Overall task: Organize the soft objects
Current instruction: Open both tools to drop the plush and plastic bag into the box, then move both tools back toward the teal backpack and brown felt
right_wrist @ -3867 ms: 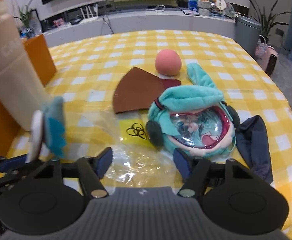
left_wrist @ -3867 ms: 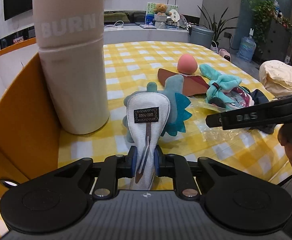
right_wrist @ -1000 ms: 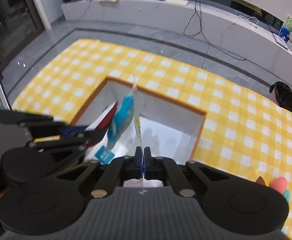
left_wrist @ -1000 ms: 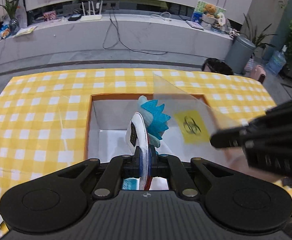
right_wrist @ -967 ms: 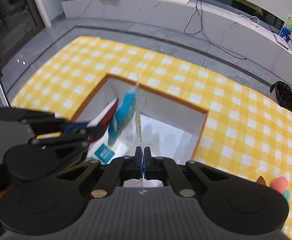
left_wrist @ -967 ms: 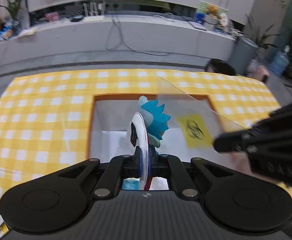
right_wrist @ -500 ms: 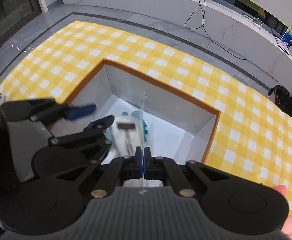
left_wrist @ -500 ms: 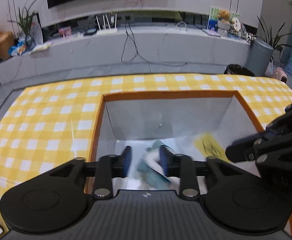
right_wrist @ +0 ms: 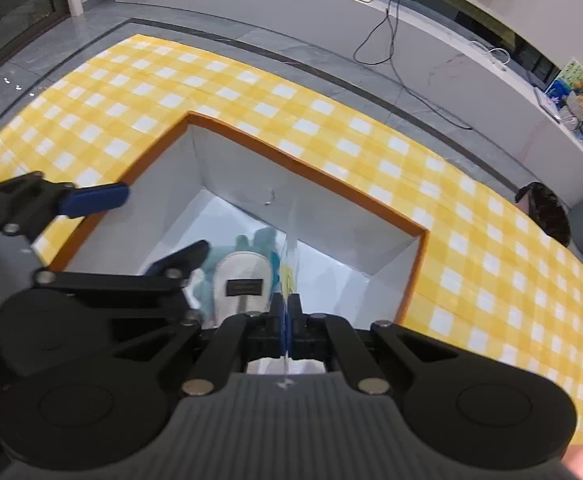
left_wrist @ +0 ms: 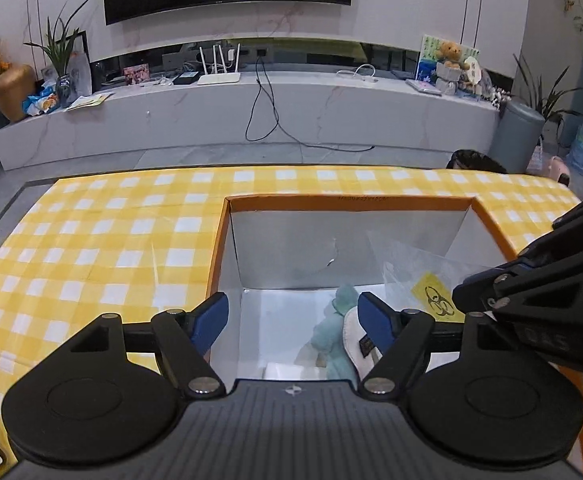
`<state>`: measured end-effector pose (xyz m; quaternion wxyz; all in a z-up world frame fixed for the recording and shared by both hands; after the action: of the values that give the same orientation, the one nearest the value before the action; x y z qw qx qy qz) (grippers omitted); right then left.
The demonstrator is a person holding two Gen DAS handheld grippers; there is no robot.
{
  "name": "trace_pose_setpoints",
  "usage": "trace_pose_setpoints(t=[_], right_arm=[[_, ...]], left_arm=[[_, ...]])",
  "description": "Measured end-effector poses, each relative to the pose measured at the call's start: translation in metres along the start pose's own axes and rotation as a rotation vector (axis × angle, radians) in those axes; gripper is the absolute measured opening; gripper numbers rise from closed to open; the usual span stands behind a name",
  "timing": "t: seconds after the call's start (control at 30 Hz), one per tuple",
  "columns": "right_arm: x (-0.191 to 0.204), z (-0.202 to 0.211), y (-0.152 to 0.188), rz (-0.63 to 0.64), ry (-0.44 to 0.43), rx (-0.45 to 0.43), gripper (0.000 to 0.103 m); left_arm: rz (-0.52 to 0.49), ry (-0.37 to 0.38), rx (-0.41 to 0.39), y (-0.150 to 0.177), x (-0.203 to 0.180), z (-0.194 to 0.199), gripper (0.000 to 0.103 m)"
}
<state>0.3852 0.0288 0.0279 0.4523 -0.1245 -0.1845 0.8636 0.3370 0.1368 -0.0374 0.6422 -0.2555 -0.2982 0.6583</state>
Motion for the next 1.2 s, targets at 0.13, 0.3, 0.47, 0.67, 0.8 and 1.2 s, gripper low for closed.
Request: trace_pose_setpoints(t=[0.13,0.3,0.47,0.67,0.8,1.2], right_arm=[[0.001,-0.002,-0.001,0.013,0.009,0.000,0.000],[0.001,-0.008,-0.002,-0.010,-0.029,0.003,0.000],[0.011,-0.017,0.005,0.047,-0.021,0.022,0.002],[0.020,-0.016,0.004,0.074,-0.007,0.015,0.046],[0.036,-0.009,0.003,0.143,-0.042,-0.009,0.054],[0.066,0.027,0.003,0.224,-0.109,-0.100,0.100]], left_arm=[[0.020,0.034,0.004,0.001,0.005,0.009,0.085],[0.057,0.086,0.013,0.000,0.018,0.029,0.089],[0.079,0.082,-0.060,-0.011,0.030,0.050,0.091],[0.137,0.075,-0.057,-0.025,0.038,0.049,0.091],[0.141,0.074,-0.023,-0.024,0.040,0.041,0.091],[0.177,0.057,-0.033,-0.025,0.044,0.052,0.091]])
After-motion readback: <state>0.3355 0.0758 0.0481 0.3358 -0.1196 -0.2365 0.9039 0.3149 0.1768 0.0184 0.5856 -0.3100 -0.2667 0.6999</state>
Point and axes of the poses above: each gripper's, at about its wrist camera, not at the fingertips, and z roughly against the way its jaws point, x to its left, y to its underside, the point moved 8 cm from there along -z, roughly the way its jaws point, and after that the axes turned 5 degrees about -y, right-handed, at the moved point
